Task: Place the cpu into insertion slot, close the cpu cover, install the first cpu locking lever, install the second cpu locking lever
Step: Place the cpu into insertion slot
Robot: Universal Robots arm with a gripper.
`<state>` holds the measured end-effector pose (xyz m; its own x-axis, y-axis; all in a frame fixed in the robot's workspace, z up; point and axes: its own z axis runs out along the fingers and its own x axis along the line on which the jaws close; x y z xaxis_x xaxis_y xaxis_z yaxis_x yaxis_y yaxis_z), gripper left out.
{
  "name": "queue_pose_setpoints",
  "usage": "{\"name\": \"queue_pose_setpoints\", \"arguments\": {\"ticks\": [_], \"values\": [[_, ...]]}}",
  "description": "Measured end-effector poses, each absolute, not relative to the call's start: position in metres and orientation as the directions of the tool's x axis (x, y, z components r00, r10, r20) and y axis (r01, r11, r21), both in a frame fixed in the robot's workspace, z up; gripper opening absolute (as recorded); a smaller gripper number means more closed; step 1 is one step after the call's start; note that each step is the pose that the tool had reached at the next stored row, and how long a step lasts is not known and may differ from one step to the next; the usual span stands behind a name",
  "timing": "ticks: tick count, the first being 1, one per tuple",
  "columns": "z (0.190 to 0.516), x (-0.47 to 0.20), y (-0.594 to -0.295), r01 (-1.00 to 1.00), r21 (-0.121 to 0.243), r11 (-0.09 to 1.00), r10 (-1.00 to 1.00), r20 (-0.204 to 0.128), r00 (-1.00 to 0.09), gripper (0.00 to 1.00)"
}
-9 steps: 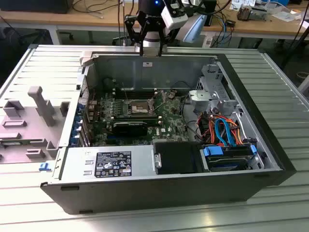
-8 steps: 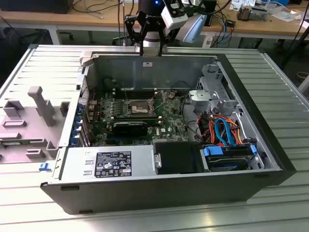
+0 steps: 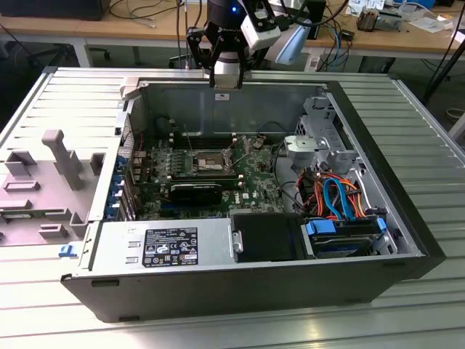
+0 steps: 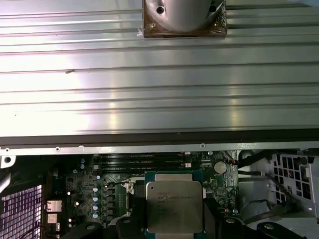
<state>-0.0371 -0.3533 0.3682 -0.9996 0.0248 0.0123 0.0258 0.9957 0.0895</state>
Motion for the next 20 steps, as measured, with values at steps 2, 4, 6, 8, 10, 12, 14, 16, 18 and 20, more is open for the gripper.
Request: {"name": "queue_pose_setpoints", "arguments": {"ticks": [2,4,6,8,10,12,14,16,18,20], "values": [[0.3680,-0.0372,-0.3535,0.026,0.090,0.996,0.025,0.012,-1.000,0.55],[0.3678,-0.0371,-0.3538,0.026,0.090,0.996,0.025,0.012,-1.000,0.55],[0.3677,-0.0371,-0.3543,0.026,0.090,0.996,0.025,0.012,-1.000,0.55],[0.3676,-0.0371,-0.3546,0.026,0.089,0.996,0.025,0.012,-1.000,0.55],[0.3673,-0.0371,-0.3551,0.026,0.090,0.996,0.025,0.012,-1.000,0.55],[0.3671,-0.0371,-0.3554,0.026,0.090,0.996,0.025,0.012,-1.000,0.55],[0.3657,-0.0371,-0.3570,0.026,0.090,0.996,0.025,0.012,-1.000,0.55],[0.3638,-0.0371,-0.3571,0.026,0.090,0.996,0.025,0.012,-1.000,0.55],[0.3633,-0.0371,-0.3571,0.026,0.089,0.996,0.025,0.012,-1.000,0.55],[0.3629,-0.0371,-0.3571,0.026,0.089,0.996,0.025,0.012,-1.000,0.55]]}}
